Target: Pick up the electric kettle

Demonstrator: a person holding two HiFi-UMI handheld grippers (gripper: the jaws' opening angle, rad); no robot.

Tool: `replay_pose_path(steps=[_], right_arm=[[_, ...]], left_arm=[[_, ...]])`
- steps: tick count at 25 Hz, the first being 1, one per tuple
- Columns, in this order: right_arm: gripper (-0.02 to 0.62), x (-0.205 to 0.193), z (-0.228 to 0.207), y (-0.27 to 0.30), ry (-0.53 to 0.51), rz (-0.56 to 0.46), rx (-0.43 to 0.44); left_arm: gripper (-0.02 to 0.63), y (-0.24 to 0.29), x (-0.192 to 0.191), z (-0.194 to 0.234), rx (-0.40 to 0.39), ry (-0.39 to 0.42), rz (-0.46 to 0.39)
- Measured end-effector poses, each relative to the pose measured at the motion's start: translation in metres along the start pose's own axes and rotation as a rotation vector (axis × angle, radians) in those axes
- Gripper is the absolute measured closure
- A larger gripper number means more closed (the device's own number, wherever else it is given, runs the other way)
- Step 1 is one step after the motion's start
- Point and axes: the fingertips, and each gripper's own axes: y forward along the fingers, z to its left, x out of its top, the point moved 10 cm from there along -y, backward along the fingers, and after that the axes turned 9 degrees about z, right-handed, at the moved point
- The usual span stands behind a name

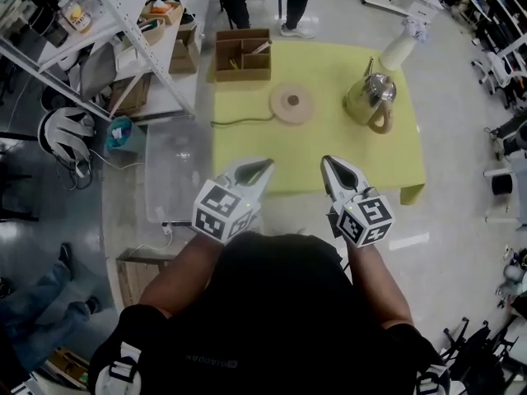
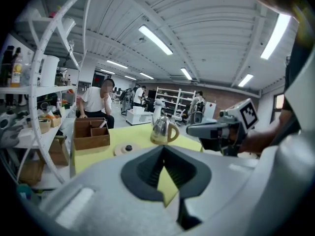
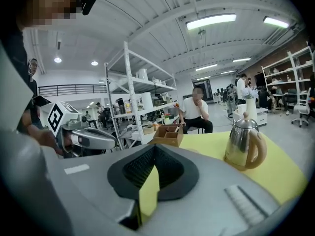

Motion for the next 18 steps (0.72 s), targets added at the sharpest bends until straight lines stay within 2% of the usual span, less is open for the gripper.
replay_pose_path(steps=[9,18], right_arm=[[0.591,0.0,-0.027,-0.035,-0.05,0.005,0.092],[0.591,-0.024,-0.051,-0.091,-0.073,0.015,0.15]], left_arm=[[0.604,0.017,0.008,-0.046,0.08,-0.053,-0.05],[0.604,0.034,0.004,-0.11,0.116,-0.124,-0.088]])
